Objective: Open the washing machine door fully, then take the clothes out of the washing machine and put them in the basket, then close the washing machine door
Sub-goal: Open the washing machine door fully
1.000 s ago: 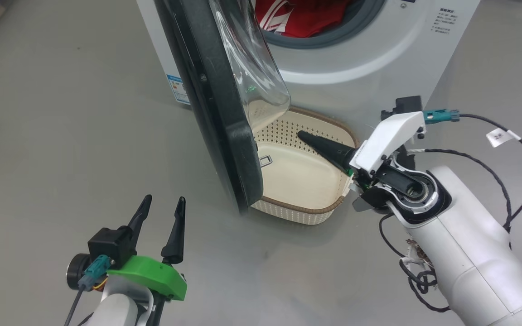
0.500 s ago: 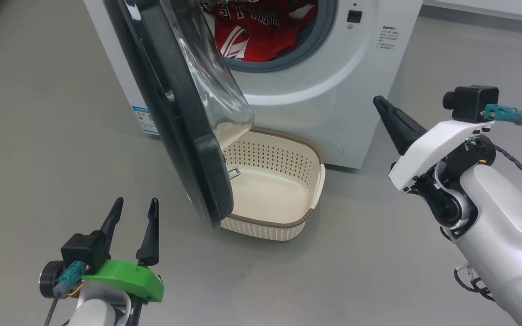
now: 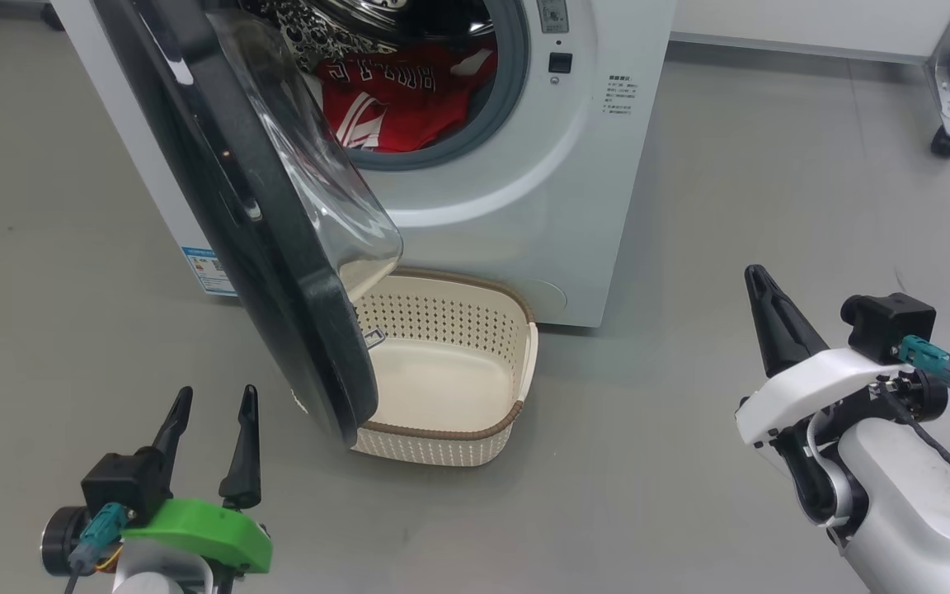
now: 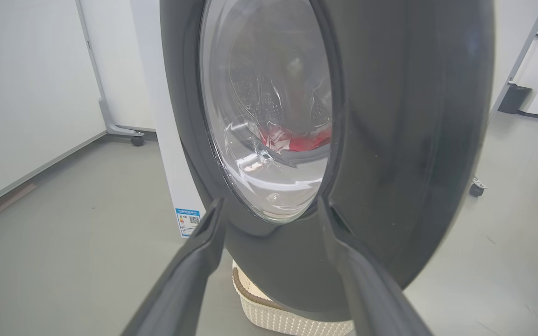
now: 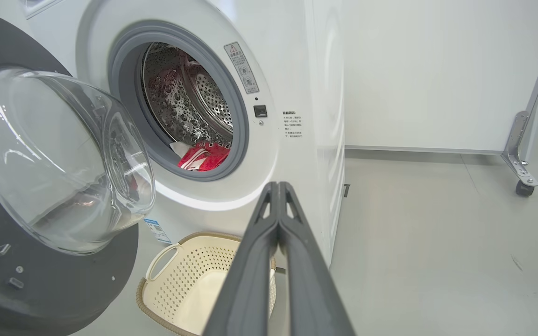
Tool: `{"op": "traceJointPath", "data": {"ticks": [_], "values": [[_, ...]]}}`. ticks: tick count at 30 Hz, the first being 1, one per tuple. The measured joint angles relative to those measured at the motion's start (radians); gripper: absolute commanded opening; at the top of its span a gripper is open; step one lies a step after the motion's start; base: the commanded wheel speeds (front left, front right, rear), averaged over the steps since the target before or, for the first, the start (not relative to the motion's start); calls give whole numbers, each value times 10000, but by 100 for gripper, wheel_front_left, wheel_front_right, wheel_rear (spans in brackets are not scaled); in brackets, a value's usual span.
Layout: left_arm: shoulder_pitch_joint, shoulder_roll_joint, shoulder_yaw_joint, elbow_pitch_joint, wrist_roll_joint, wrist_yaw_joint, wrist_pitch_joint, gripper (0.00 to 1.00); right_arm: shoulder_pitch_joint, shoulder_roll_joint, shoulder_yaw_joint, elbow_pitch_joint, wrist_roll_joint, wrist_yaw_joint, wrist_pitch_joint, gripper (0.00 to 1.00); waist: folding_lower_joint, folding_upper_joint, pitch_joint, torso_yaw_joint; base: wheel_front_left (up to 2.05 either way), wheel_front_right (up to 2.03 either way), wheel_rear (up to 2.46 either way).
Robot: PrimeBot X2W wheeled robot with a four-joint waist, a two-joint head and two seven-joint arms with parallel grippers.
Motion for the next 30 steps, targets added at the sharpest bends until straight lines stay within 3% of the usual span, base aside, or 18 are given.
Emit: {"op": "traceJointPath", "data": {"ticks": [8, 9, 10, 11, 30], "values": [[114, -8, 100, -82, 6, -86, 0, 100, 734, 27, -506, -328, -280, -451, 2, 0, 0, 0, -62, -237, 0, 0, 0], [116, -10, 111, -86, 8, -86, 0, 100, 768, 27, -546, -366, -360, -453, 2, 15, 0, 0, -65, -246, 0, 0, 0], [116, -10, 111, -86, 8, -86, 0, 100, 768, 27, -546, -366, -360, -453, 2, 40, 0, 0, -65, -246, 0, 0, 0], [119, -12, 121, -84, 12, -90, 0, 100, 828, 25, -591, -382, -472, -481, 2, 100, 0, 0, -81, -251, 0, 0, 0], [365, -50, 426, -380, 121, -236, 0, 100, 1944, 533, -1837, -1546, -1923, -775, 4, 100, 0, 0, -175, -411, 0, 0, 0]]}}
